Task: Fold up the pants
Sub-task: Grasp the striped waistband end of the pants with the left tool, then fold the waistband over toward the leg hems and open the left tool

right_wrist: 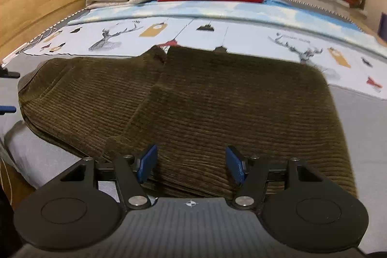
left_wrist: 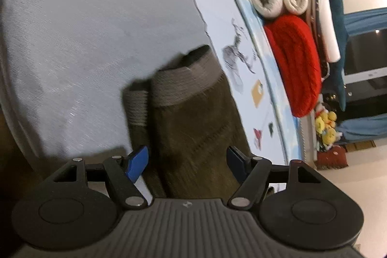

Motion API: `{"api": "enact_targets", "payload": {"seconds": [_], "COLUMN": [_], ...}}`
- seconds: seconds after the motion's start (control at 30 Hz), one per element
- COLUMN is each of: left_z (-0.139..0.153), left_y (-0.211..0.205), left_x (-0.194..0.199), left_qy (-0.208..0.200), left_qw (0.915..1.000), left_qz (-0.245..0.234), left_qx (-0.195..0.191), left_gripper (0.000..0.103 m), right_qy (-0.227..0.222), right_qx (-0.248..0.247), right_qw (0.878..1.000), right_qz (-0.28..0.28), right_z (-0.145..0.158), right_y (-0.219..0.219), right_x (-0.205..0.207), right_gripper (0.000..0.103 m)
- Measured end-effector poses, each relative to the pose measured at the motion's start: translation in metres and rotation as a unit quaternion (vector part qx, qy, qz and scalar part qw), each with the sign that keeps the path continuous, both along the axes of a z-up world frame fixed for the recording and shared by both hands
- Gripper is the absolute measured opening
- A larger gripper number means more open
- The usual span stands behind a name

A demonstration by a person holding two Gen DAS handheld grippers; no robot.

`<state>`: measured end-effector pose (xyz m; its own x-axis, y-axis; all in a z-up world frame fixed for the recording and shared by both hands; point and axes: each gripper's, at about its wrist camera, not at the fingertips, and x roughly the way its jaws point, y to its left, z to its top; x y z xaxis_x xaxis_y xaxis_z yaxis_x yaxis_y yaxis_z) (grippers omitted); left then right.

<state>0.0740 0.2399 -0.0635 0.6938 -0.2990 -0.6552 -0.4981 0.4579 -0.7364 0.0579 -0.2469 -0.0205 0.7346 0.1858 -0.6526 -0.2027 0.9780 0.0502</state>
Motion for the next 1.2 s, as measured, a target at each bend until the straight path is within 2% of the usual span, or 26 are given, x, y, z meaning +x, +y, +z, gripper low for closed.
{"api": "enact_targets", "payload": {"seconds": [0.13,0.23,0.4,0.43,0.5,0.53,0.57,0.67,0.7,0.8,0.9,0.93,1.0,1.1,1.17,1.2], "left_z": [-0.009,-0.019,-0.023,-0.022,-0.019,-0.017,-0.015,-0.002,0.009,0.051,0.099,0.115,0.143,0.172,0.179,0.177], "left_y": [-0.003,-0.008,-0.019,-0.023,-0.034,-0.04,-0.045,-0.058,-0.067,-0.106,-0.16,-0.184,-0.238,-0.33,-0.393,-0.424], "left_x": [0.008,0.017,0.032,0.034,0.04,0.042,0.043,0.047,0.049,0.052,0.055,0.055,0.054,0.043,0.03,0.022], "left_qy": [0.025,0.036,0.029,0.027,0.03,0.033,0.035,0.041,0.037,-0.006,-0.067,-0.091,-0.136,-0.212,-0.259,-0.276], "left_qw": [0.9991,0.9983,0.9965,0.9957,0.9926,0.9906,0.9887,0.9809,0.9743,0.9454,0.9157,0.9032,0.8755,0.8269,0.7923,0.7758], "left_qz": [0.01,0.003,0.003,0.0,-0.008,-0.013,-0.019,-0.035,-0.046,-0.087,-0.131,-0.149,-0.184,-0.241,-0.285,-0.31], "left_qx": [0.031,0.046,0.078,0.089,0.117,0.132,0.144,0.187,0.217,0.314,0.374,0.392,0.426,0.462,0.473,0.475], "left_gripper": [0.075,0.075,0.077,0.081,0.08,0.073,0.049,0.022,0.02,0.016,0.015,0.014,0.014,0.013,0.013,0.013], "right_qy": [0.031,0.032,0.035,0.034,0.032,0.031,0.031,0.028,0.025,0.011,-0.008,-0.019,-0.045,-0.089,-0.121,-0.137], "right_qx": [-0.002,-0.001,0.009,0.009,0.012,0.014,0.018,0.033,0.038,0.054,0.041,0.031,0.022,0.041,0.053,0.057], "right_qw": [1.0,0.999,0.999,0.999,0.999,0.999,0.999,0.999,0.999,0.998,0.998,0.998,0.995,0.984,0.967,0.954], "right_qz": [0.007,0.013,0.012,0.011,0.012,0.011,0.01,0.004,0.001,-0.014,-0.043,-0.055,-0.083,-0.148,-0.218,-0.261], "right_z": [-0.012,-0.013,-0.014,-0.013,-0.012,-0.012,-0.012,-0.008,-0.006,0.004,0.014,0.017,0.026,0.037,0.043,0.046], "right_y": [0.003,0.002,-0.004,-0.005,-0.007,-0.008,-0.009,-0.016,-0.019,-0.029,-0.039,-0.043,-0.054,-0.088,-0.118,-0.134], "right_x": [0.008,0.008,0.005,0.004,0.003,0.002,0.001,0.001,0.001,0.002,0.004,0.003,0.002,-0.003,-0.01,-0.015], "right_gripper": [0.065,0.066,0.066,0.066,0.066,0.066,0.066,0.066,0.066,0.066,0.065,0.065,0.065,0.064,0.064,0.064]}}
